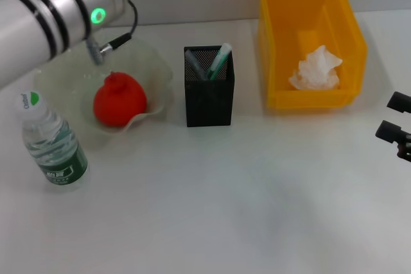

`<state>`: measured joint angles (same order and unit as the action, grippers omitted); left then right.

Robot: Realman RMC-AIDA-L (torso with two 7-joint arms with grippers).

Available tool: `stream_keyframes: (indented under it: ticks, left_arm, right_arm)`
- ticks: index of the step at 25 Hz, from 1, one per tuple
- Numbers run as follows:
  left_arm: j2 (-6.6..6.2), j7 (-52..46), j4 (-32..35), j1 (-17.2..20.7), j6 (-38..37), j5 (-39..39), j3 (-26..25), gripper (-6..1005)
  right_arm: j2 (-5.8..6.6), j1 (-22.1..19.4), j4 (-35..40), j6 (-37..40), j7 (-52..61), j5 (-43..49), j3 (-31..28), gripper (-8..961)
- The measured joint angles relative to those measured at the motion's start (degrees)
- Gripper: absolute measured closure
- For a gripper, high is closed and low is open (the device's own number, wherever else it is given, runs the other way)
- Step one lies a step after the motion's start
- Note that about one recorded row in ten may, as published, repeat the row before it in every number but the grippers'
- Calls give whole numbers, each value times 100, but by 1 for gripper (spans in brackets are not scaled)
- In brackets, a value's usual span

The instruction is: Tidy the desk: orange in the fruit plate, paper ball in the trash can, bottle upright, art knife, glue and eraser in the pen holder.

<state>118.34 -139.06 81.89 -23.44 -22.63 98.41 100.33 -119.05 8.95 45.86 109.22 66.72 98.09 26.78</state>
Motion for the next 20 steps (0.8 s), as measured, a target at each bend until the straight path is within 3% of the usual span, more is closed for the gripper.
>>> stream_keyframes:
  ticks: [3, 4, 5, 6, 7, 10, 12, 13, 15, 20]
  left_arm:
    - [27, 650, -162, -23, -253, -632, -214, 757]
    - [33, 2016, -664, -104, -1016, -2001, -640, 757]
    - [33, 2016, -664, -104, -1016, -2001, -640, 757]
    - [22, 3005, -1086, -120, -1715, -2730, -1019, 758]
    - [23, 3393, -1260, -120, -2015, -2954, -1182, 758]
    - [23, 3393, -1260, -120, -2015, -2954, -1182, 757]
    - [1, 4629, -2014, -42, -3479, -3188, -2007, 756]
    - [1, 4629, -2014, -42, -3479, -3188, -2007, 756]
    - [-31, 5234, -2386, 23, -4598, -2949, -2610, 755]
    - [-60, 5531, -2425, 181, -5476, -2194, -3202, 754]
  right_arm:
    - [-3, 21, -5, 0, 0, 30, 13, 365]
    - [-1, 52, -5, 7, 1, 99, 21, 365]
    - [-1, 52, -5, 7, 1, 99, 21, 365]
    - [0, 64, 3, 13, 8, 129, 24, 365]
    - [0, 78, 17, 24, 21, 170, 24, 365]
    - [11, 115, 90, 81, 75, 218, 24, 365]
    - [15, 168, 278, 123, 259, 307, 32, 365]
    - [11, 219, 428, 130, 432, 410, 45, 365]
    - [3, 360, 700, 131, 754, 647, 83, 365]
    - [8, 813, 1129, 151, 1514, 1060, 242, 365]
